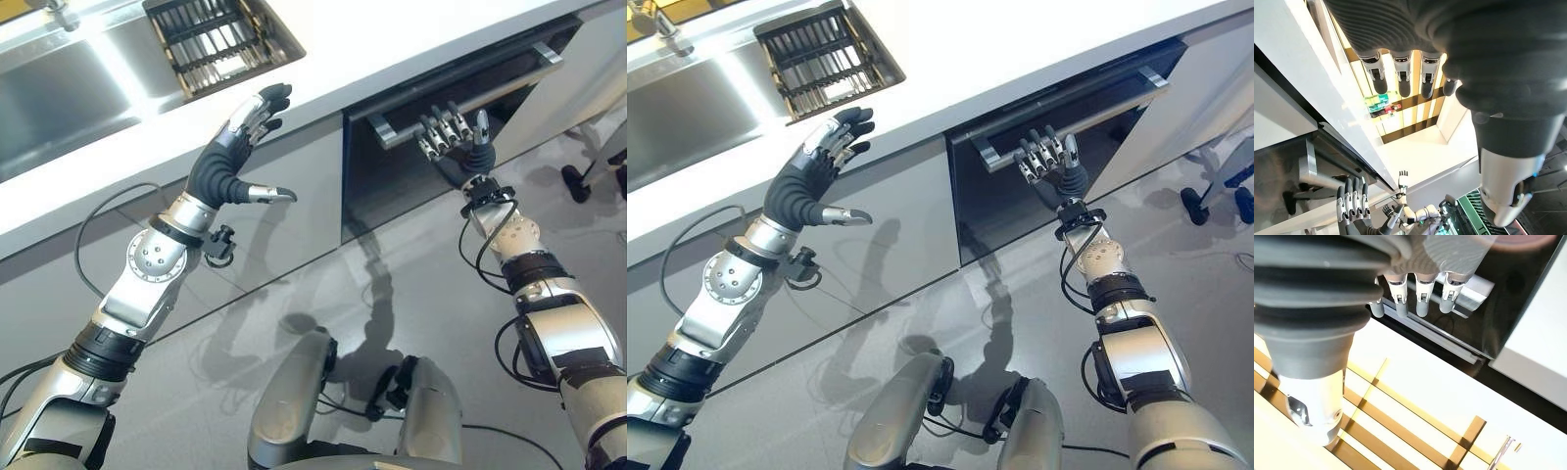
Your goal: Pick up plates and place into dishwasher.
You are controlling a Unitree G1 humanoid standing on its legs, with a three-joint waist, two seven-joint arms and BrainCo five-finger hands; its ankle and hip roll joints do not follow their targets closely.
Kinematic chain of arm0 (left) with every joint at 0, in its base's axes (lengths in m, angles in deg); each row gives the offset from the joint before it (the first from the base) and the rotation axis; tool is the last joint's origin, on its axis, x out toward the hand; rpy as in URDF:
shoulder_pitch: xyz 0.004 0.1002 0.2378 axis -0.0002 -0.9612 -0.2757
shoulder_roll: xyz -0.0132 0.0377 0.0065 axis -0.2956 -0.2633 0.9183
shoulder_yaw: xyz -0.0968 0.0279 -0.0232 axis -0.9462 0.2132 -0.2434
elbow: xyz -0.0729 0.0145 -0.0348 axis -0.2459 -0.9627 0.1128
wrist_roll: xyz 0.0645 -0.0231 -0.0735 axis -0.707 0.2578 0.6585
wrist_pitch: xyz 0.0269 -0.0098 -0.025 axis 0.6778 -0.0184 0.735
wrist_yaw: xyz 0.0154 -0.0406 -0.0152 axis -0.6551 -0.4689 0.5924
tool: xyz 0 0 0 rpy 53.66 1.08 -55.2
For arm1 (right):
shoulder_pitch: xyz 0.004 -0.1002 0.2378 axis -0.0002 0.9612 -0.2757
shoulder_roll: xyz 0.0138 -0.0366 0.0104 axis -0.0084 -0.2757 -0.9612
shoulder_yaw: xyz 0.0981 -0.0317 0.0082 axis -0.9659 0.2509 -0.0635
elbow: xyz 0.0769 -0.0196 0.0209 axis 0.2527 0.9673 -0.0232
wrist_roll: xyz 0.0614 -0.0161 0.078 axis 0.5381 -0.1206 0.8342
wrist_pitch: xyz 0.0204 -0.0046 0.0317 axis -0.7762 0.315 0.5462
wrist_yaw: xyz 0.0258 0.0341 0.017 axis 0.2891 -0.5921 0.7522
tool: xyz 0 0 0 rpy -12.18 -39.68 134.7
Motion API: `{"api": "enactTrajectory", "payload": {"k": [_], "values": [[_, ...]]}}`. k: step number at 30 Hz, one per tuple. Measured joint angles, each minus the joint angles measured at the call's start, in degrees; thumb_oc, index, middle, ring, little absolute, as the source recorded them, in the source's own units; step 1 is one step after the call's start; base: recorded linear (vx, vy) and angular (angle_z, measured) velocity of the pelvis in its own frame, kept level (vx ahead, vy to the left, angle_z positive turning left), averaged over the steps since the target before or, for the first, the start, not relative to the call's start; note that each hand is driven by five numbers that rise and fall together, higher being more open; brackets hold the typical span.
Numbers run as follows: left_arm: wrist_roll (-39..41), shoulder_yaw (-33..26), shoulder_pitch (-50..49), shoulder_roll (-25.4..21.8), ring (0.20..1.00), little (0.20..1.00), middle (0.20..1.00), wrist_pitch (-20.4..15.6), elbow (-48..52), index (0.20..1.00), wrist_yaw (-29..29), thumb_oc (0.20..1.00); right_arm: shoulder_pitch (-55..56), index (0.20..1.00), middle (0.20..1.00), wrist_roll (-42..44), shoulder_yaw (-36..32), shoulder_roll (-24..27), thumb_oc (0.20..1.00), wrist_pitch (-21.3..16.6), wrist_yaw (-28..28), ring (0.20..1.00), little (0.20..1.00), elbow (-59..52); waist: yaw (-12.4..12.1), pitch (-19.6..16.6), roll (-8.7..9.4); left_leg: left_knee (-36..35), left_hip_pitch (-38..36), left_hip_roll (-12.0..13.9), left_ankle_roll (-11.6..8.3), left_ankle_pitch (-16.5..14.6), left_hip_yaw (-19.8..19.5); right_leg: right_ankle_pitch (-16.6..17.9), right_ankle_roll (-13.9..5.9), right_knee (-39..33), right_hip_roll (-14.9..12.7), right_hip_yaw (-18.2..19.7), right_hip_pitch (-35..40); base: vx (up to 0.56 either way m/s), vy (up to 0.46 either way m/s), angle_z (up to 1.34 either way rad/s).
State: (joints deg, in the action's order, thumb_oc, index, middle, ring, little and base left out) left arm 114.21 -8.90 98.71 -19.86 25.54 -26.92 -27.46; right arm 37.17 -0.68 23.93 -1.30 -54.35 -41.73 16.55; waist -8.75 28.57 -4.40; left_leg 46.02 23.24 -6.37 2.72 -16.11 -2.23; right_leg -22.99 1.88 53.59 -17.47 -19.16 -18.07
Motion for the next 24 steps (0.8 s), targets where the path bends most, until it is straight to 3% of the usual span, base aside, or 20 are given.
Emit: {"api": "enactTrajectory", "payload": {"k": [7,11,19,24], "values": [[0.22,3.67,-1.89,4.06,1.0,1.0,1.0,3.04,-6.27,1.0,-1.36,1.0,8.88,1.0,1.0,-2.41,-0.34,-8.17,1.0,-6.09,-6.44,1.0,1.0,1.52,0.0,-6.48,0.94,-7.02,-5.04,1.16,-0.34,2.02,0.48,1.9,-1.45,-7.48,2.23,0.58,4.88,0.06,0.001,0.02],[-0.37,7.48,-5.35,9.24,1.0,1.0,1.0,3.83,-12.87,1.0,-1.75,1.0,15.47,1.0,1.0,-3.82,-0.28,-13.78,1.0,-10.7,-9.72,1.0,1.0,0.76,0.23,-10.33,2.2,-17.2,-10.94,2.47,-1.04,5.75,0.33,6.05,-1.8,-17.54,5.5,1.64,10.09,0.11,0.0,-0.08],[-0.6,9.41,-16.0,18.27,1.0,1.0,1.0,1.98,-31.71,1.0,-6.88,1.0,32.42,1.0,1.0,-10.72,2.42,-20.13,1.0,-10.6,-10.12,1.0,1.0,-0.03,3.45,-17.92,3.79,-35.28,-20.62,4.24,-1.66,13.12,0.88,13.55,-2.08,-34.72,9.98,2.41,18.05,0.1,0.026,-0.09],[-4.72,8.77,-22.46,22.12,1.0,1.0,1.0,0.76,-44.65,1.0,-6.93,1.0,43.67,1.0,1.0,-19.66,4.18,-20.35,1.0,-6.89,-10.86,1.0,1.0,-1.74,5.09,-20.77,4.01,-44.11,-24.69,5.23,-1.56,16.77,2.08,17.28,-2.29,-42.03,11.76,3.2,20.61,0.05,0.04,-0.13]]}}
